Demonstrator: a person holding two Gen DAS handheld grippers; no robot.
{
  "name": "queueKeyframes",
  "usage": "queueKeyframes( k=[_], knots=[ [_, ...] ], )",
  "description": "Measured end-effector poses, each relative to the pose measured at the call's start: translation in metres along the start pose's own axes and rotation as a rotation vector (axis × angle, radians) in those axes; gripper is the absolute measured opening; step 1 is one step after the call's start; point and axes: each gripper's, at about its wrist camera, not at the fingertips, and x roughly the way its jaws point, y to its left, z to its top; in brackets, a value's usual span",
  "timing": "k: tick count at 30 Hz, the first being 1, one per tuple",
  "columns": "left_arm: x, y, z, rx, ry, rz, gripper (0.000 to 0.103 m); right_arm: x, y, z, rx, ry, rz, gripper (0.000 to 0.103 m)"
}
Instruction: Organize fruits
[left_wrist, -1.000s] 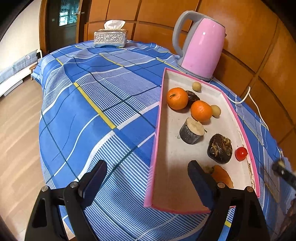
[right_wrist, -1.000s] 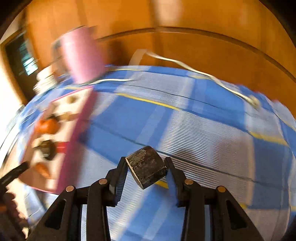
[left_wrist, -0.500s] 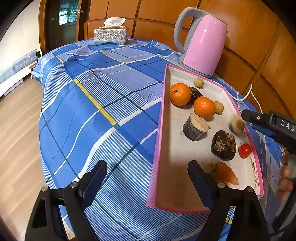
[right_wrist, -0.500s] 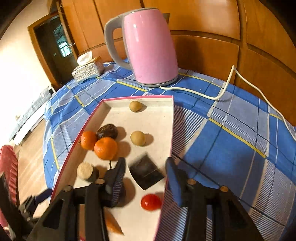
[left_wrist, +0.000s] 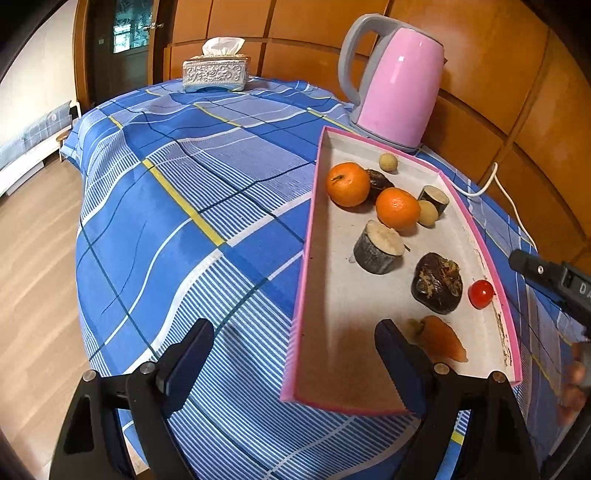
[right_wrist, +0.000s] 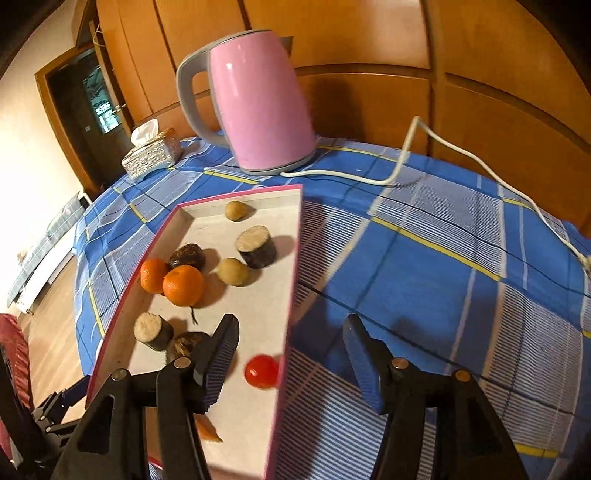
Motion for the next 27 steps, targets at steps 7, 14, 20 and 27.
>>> queueKeyframes(
  k=[7, 14, 20, 27],
  knots=[
    [-0.006, -0.004, -0.001, 0.012, -0.011, -0.004, 0.089, -0.015, -0.019, -0.019, 0.027, -0.011, -0.071, 0.06],
    [-0.011, -0.007, -0.002, 0.02, -0.02, -0.007, 0.089, -0.026, -0.04, -0.042, 0.049, -0.006, -0.148, 0.06],
    [-0.013, -0.01, -0.003, 0.031, -0.025, -0.007, 0.089, -0.037, -0.056, -0.059, 0.064, -0.001, -0.207, 0.06],
    [-0.014, -0.013, -0.004, 0.041, -0.03, -0.005, 0.089, -0.049, -0.067, -0.075, 0.087, -0.007, -0.254, 0.06]
  ],
)
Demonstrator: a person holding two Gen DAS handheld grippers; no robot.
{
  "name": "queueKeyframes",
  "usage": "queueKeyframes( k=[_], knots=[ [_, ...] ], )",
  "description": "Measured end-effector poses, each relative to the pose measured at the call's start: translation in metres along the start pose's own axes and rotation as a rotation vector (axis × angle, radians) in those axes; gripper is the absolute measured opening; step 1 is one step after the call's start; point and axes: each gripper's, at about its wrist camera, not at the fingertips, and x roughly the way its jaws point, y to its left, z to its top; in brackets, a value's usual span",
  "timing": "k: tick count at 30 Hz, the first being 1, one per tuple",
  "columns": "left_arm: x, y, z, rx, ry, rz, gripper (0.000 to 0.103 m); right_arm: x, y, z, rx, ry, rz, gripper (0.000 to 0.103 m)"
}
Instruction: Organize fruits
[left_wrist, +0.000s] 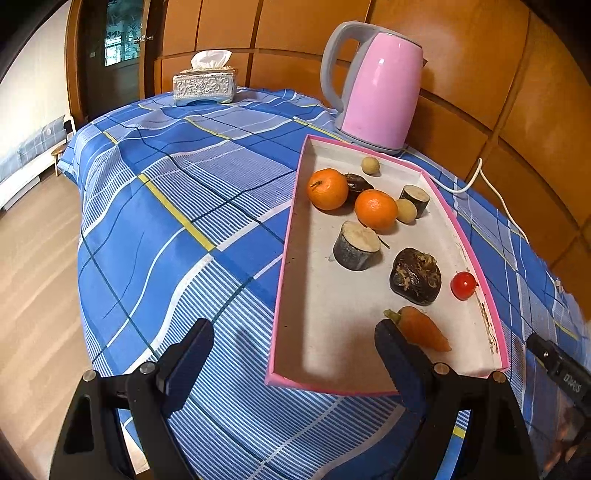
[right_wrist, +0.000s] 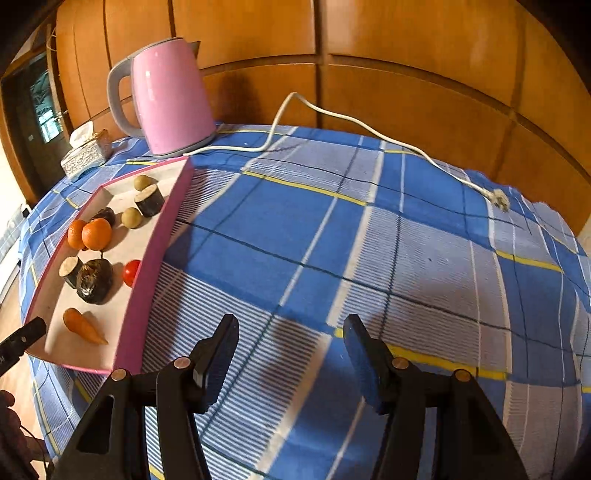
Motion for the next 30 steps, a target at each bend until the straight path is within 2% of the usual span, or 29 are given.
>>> queueKeyframes(
  k=[10, 14, 19, 22, 30],
  knots=[
    [-0.009, -0.006, -0.002, 0.027, -0.034, -0.007, 0.089, -0.003, 0.001, -0.022, 0.007, 0.006, -0.043, 0.062],
    [-0.021, -0.01, -0.001, 0.047, -0.086, -0.014, 0.091, -0.013, 0.017, -0.023, -0.037, -0.038, -0.048, 0.067],
    [-0.041, -0.013, 0.001, 0.072, -0.176, 0.0, 0.102, -0.033, 0.044, -0.019, -0.1, -0.127, -0.044, 0.072],
    [-0.052, -0.016, 0.001, 0.1, -0.225, 0.013, 0.103, -0.043, 0.058, -0.019, -0.129, -0.163, -0.043, 0.073],
    [-0.053, -0.015, 0.0, 0.101, -0.189, -0.015, 0.103, -0.048, 0.065, -0.022, -0.116, -0.171, -0.075, 0.073]
  ],
)
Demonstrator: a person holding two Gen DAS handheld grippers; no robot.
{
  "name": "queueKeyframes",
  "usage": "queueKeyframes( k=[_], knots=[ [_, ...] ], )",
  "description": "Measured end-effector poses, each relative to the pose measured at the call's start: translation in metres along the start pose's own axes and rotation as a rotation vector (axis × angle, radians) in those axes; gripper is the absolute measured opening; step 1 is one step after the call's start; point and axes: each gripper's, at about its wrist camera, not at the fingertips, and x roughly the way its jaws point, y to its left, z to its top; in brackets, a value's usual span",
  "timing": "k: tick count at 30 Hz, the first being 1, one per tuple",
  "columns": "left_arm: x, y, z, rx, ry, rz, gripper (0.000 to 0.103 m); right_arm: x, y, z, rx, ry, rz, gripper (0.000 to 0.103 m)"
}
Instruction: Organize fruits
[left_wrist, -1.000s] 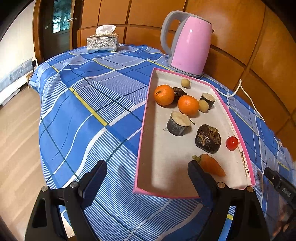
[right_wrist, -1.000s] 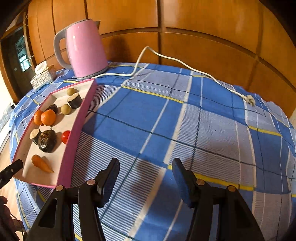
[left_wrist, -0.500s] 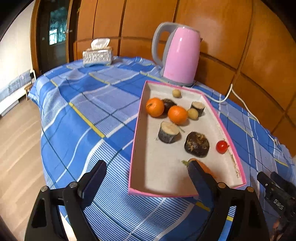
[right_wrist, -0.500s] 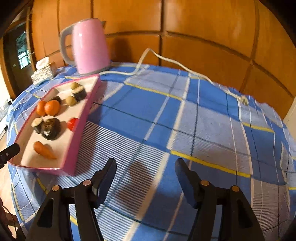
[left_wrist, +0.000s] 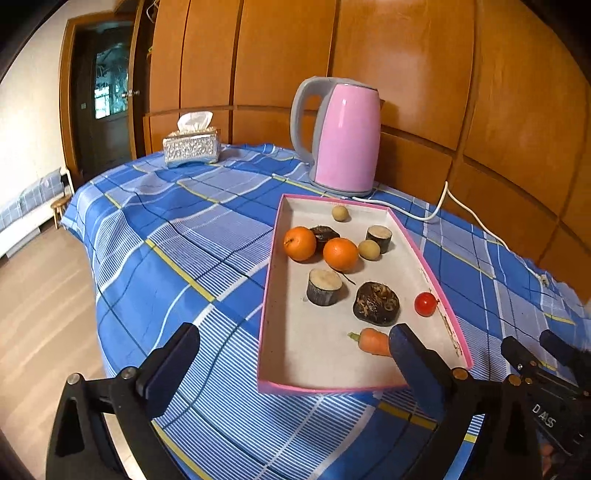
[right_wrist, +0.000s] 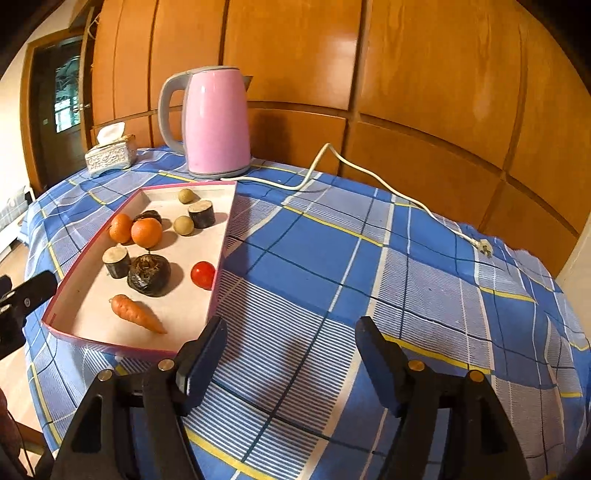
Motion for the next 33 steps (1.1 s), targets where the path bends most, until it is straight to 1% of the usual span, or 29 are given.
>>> queueKeyframes(
  k=[2, 9, 11, 14, 17, 24, 33],
  knots=[
    [-0.002, -0.001, -0.001, 0.001, -0.005, -0.002, 0.103, -0.001, -0.001, 0.0, 0.004, -0.001, -0.006, 0.073],
    [-0.003, -0.013, -0.003, 0.054, -0.02, 0.058, 0.103, -0.003, 0.004, -0.001, -0.014, -0.004, 0.015, 0.073],
    [-0.004, -0.014, -0.003, 0.062, -0.019, 0.06, 0.103, -0.003, 0.004, -0.001, -0.012, -0.003, 0.016, 0.073],
    [-0.003, -0.013, -0.003, 0.042, -0.008, 0.05, 0.103, -0.002, 0.002, -0.002, -0.004, 0.002, 0.014, 0.073],
    [-0.004, -0.011, -0.002, 0.025, -0.015, 0.063, 0.103, -0.002, 0.002, -0.002, -0.003, 0.005, 0.016, 0.073],
    [-0.003, -0.01, -0.002, 0.021, -0.016, 0.076, 0.103, -0.001, 0.004, -0.001, -0.008, 0.004, 0.019, 0.073],
    [0.001, -0.009, -0.003, 0.021, -0.005, 0.072, 0.103, 0.001, 0.006, -0.001, -0.012, 0.011, 0.019, 0.073]
  ],
)
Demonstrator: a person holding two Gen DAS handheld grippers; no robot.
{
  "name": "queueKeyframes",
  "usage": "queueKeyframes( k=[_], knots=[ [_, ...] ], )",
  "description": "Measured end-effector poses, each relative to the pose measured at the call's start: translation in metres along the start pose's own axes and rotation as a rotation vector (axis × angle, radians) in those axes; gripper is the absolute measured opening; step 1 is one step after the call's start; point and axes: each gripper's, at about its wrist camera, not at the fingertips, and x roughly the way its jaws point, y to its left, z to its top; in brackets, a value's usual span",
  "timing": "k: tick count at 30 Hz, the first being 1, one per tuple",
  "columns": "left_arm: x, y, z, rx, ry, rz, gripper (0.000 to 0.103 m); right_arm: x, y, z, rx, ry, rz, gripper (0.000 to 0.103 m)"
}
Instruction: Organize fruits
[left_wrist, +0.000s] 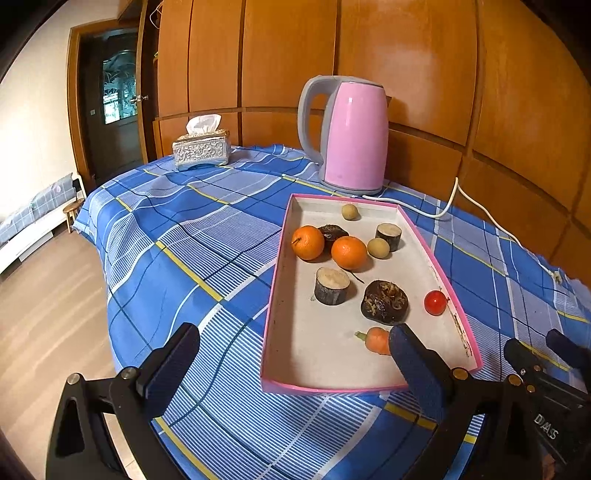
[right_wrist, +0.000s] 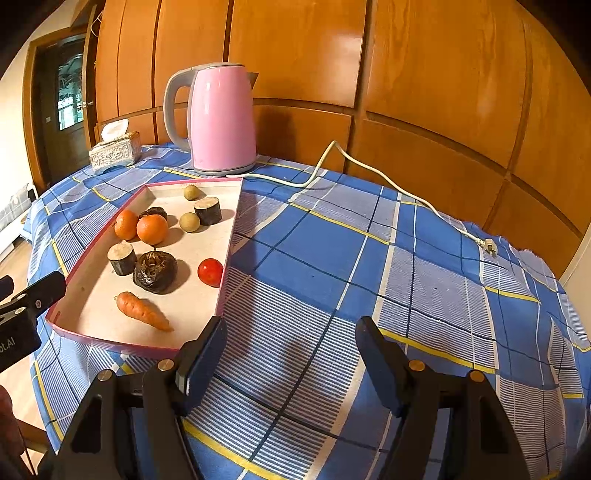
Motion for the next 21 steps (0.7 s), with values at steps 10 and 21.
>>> queueKeyframes(
  k=[10, 21],
  knots=[
    [0.0018, 0.0004, -0.0008, -0.002, 0.006, -0.004, 0.103, 0.0025, 0.0024, -0.0002, -0.006, 0.005, 0.003, 0.073],
    [0.0053, 0.0, -0.002, 0.003, 0.019, -0.006, 0.103, 0.0059, 0.0019, -0.0021, -0.004, 0.015, 0.005, 0.073]
  ],
)
